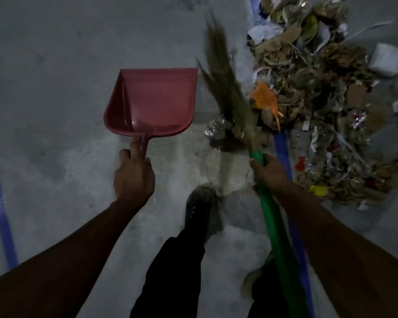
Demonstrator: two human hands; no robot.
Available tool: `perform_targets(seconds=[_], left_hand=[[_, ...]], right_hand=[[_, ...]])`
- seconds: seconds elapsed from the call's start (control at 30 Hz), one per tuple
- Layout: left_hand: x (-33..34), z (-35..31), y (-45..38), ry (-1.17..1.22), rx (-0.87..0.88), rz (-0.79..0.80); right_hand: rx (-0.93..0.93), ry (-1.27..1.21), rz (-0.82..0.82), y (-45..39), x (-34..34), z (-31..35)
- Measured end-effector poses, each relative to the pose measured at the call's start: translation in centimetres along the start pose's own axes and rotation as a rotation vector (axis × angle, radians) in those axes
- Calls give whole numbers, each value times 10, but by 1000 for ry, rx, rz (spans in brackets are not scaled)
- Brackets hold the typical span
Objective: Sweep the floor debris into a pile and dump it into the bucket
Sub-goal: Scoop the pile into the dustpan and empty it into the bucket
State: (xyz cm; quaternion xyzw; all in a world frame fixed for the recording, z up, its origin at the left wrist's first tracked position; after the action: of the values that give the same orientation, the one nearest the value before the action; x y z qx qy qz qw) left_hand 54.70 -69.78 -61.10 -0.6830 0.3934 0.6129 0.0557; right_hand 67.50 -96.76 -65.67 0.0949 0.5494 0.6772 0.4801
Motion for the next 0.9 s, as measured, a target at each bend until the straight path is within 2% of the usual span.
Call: perform_targets(seconds=[0.17, 0.27, 0.47, 0.63, 0.77, 0.9], left_hand=[[-3, -12, 7, 18, 42, 15], [-8, -19, 9, 42, 38, 21], [-16, -28, 20, 4, 71, 14], [-14, -42, 38, 12, 67, 34], [-6, -55, 59, -2, 63, 42], [1, -75, 89, 4, 39, 37]], right_hand=[[-99, -11, -64, 9, -41, 5], [-235, 88, -14, 48, -43, -1], [-100, 301, 196, 95, -20, -64], [-116, 425, 86, 60, -63, -80], [-247, 569, 1, 37, -114, -64], [-340, 541, -5, 50, -144, -63]])
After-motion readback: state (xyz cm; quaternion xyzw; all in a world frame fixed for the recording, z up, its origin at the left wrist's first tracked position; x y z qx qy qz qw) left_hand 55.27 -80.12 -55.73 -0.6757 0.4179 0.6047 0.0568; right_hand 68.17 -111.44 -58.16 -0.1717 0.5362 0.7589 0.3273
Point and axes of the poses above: each hand's wrist, its own y-axis away from the middle knuckle, its own x-axis out of the palm, z = x × y, the point moved 3 cm from there along -y, towards the middle knuckle, and after that the axes turned 3 degrees about -z, right-handed, at the moved point
